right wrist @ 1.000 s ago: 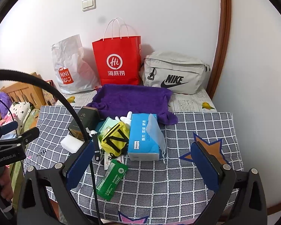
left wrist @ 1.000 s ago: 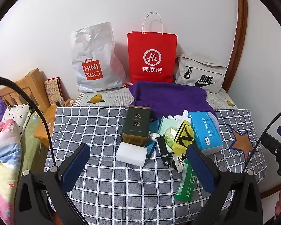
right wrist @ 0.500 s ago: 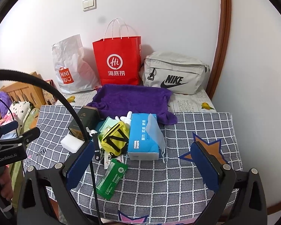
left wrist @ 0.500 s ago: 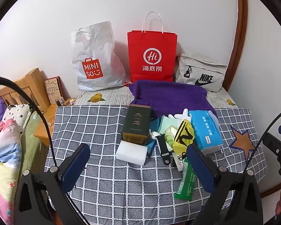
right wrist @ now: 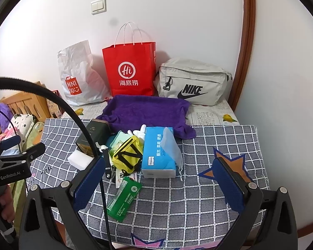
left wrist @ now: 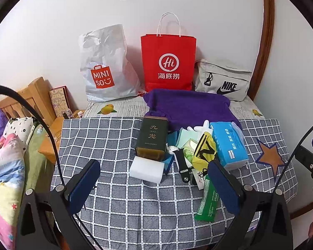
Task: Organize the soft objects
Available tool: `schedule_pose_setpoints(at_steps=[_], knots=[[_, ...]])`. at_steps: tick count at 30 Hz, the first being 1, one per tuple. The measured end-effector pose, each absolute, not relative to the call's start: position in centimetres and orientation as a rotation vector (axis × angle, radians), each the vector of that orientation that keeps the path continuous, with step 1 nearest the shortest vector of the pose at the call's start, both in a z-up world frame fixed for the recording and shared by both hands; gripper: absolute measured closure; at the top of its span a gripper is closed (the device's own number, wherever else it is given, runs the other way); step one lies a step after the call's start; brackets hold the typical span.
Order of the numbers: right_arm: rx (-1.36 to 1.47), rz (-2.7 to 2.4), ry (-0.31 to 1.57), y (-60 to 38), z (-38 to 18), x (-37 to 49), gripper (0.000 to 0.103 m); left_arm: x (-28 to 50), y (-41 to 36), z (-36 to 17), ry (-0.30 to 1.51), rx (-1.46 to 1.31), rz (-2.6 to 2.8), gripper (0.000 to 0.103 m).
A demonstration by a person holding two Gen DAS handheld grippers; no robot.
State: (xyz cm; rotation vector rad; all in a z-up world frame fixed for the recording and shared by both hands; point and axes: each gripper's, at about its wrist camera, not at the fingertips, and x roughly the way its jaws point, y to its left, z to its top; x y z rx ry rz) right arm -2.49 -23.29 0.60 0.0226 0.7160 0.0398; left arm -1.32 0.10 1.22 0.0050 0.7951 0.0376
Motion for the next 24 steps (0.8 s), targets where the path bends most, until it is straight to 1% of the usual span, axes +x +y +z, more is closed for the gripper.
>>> schedule_pose_setpoints(at_steps=[24], knots=[[0.026, 0.042, 0.708, -23.52, 0.66, -2.86, 0.002, -1.45, -0.14, 1.56, 0.795, 0.019, 0.037, 0.0]])
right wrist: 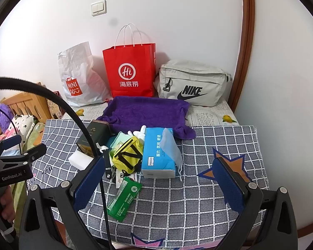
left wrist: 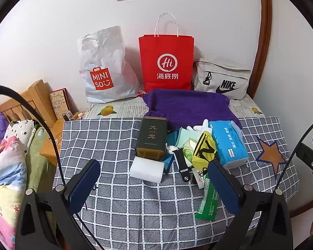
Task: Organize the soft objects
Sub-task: 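Grasp the white sponge block with the left tool while the right tool grasps the clear mesh bag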
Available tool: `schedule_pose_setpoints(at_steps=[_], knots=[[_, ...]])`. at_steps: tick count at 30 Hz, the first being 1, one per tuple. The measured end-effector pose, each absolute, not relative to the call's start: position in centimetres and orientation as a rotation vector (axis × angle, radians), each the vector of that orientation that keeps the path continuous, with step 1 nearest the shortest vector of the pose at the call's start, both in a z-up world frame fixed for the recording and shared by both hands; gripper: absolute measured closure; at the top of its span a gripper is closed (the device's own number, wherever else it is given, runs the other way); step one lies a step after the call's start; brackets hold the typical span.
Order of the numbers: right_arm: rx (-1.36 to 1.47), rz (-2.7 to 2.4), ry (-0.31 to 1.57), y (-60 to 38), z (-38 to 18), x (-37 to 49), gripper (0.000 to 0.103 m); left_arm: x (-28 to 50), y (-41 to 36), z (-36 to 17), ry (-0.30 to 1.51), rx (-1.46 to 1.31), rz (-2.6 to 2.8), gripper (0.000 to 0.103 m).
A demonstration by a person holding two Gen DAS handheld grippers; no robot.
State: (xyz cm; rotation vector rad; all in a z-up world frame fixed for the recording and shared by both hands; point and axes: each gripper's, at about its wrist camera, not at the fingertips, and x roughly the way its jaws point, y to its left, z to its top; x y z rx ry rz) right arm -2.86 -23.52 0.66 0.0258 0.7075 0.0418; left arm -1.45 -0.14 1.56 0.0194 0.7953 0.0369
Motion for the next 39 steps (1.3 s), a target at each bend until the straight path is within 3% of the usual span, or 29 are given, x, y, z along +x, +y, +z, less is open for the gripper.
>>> schedule_pose_setpoints(at_steps=[16, 39], knots=[[0.045, 0.051, 0.75, -24.2, -1.6, -1.0, 0.002, 0.6, 1.4, -0.9, 0.826, -0.002, 0.025, 0.0], [-0.003, 0.024, 0.902, -23.6, -7.8, 3.9, 0.002, 9.0, 3.6, -15.0, 1.083, 0.031, -0.08, 0.0]])
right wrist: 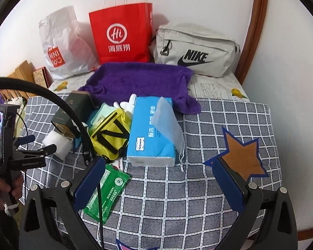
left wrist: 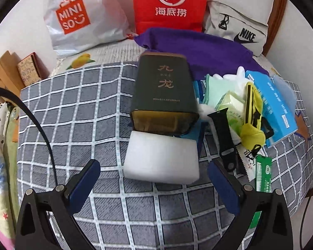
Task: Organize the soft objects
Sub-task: 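Grasp the white sponge block with the left tool while the right tool grasps the clear mesh bag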
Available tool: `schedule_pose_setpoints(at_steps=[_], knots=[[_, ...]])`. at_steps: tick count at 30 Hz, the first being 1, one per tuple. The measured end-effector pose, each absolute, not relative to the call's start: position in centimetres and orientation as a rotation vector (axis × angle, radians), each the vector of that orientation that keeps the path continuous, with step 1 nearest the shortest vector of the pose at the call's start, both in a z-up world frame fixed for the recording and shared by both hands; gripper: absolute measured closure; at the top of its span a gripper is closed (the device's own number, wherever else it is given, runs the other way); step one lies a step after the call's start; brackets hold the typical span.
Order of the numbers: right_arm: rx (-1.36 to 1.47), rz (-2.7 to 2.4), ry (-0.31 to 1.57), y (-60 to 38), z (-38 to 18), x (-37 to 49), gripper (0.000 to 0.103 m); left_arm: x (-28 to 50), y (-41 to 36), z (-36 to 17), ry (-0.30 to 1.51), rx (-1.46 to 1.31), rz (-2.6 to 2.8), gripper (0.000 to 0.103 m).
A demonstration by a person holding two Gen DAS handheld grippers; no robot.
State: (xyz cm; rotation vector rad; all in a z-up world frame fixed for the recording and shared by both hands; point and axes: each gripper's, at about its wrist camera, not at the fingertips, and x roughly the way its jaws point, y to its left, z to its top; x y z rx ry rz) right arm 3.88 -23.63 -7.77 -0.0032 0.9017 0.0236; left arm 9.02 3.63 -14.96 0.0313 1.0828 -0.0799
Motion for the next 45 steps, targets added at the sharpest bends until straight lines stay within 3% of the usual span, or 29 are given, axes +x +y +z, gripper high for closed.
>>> schedule_pose_setpoints(at_steps=[12, 17, 33, 37, 39, 40, 42, 45], knots=[[-0.054, -0.017, 0.974, -23.1, -9.7, 5.9, 0.002, 11.1, 2.4, -19.0, 1.127, 0.166, -0.094, 0.001], [-0.057, -0.009, 0.994, -23.6, -10.4, 6.5, 0.002, 11.3, 2.8, -19.0, 1.101, 0.089, -0.116, 0.022], [0.075, 0.075, 0.95, -26.2, -14.5, 11.9, 0.003, 10.9, 2.1, -19.0, 1.107, 0.101, -0.082, 0.023], [0.051, 0.092, 0.9, -26.0, -15.8, 13.7, 0.024, 11.2, 2.2, -19.1, 1.118, 0.098, -0.074, 0.023], [0.028, 0.109, 0.885, -26.1, -16.2, 14.3, 0.05, 11.4, 2.2, -19.1, 1.122, 0.096, -0.07, 0.023], [0.002, 0.11, 0.887, -26.2, -16.5, 14.6, 0.056, 11.4, 2.3, -19.1, 1.123, 0.095, -0.069, 0.023], [0.012, 0.141, 0.873, -26.7, -16.4, 14.7, 0.094, 11.5, 2.4, -19.0, 1.124, 0.088, -0.068, 0.023], [0.01, 0.149, 0.871, -27.4, -15.9, 14.5, 0.096, 11.5, 2.7, -18.8, 1.117, 0.063, -0.068, 0.023]])
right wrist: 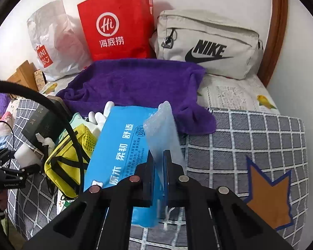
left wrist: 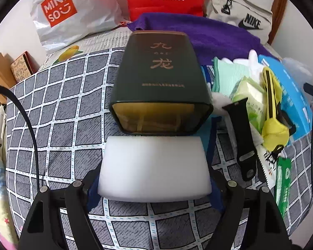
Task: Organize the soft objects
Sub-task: 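Grasp the white sponge block with the left tool while the right tool grasps the clear mesh bag, then carry both items onto the purple towel and open both tools to release them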
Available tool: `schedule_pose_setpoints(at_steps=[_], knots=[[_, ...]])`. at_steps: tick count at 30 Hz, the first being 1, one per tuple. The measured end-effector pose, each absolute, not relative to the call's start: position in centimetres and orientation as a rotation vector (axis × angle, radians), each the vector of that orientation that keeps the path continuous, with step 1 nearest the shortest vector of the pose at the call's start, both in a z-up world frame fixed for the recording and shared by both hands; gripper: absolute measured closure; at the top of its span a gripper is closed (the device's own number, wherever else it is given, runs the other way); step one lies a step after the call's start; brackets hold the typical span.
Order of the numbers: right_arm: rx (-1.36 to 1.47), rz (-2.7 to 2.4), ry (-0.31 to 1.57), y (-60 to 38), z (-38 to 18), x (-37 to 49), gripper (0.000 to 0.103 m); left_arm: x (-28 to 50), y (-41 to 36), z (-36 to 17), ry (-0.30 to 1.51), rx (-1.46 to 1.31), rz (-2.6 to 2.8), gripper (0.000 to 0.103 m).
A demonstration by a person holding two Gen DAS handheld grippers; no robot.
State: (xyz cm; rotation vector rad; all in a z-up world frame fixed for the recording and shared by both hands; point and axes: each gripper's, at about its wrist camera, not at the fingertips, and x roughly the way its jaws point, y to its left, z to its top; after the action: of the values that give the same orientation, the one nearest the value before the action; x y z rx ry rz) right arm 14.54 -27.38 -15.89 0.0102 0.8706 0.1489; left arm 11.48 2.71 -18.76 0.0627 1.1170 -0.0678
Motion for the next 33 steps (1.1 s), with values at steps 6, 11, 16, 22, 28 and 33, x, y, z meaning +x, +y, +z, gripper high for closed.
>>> schedule_pose_setpoints(at_steps=[6, 11, 16, 22, 28, 33], knots=[[0.001, 0.124, 0.836, -28.5, -15.2, 13.9, 0.1, 11.3, 3.2, -17.7, 1.101, 0.041, -0.056, 0.023], [0.015, 0.122, 0.818, -29.7, -14.1, 13.4, 0.101, 10.9, 4.7, -15.8, 1.067, -0.029, -0.052, 0.024], [0.011, 0.134, 0.809, -30.4, -13.0, 13.0, 0.102, 10.5, 5.6, -14.0, 1.043, -0.064, -0.051, 0.024], [0.028, 0.146, 0.798, -31.1, -12.0, 12.5, 0.102, 10.4, 5.7, -11.3, 0.996, -0.089, -0.058, 0.024], [0.032, 0.148, 0.785, -31.5, -10.7, 12.9, 0.102, 11.3, 5.0, -9.1, 0.961, -0.089, -0.093, 0.024], [0.044, 0.166, 0.774, -31.4, -9.4, 14.3, 0.102, 13.3, 4.6, -7.4, 0.94, -0.112, -0.14, 0.024]])
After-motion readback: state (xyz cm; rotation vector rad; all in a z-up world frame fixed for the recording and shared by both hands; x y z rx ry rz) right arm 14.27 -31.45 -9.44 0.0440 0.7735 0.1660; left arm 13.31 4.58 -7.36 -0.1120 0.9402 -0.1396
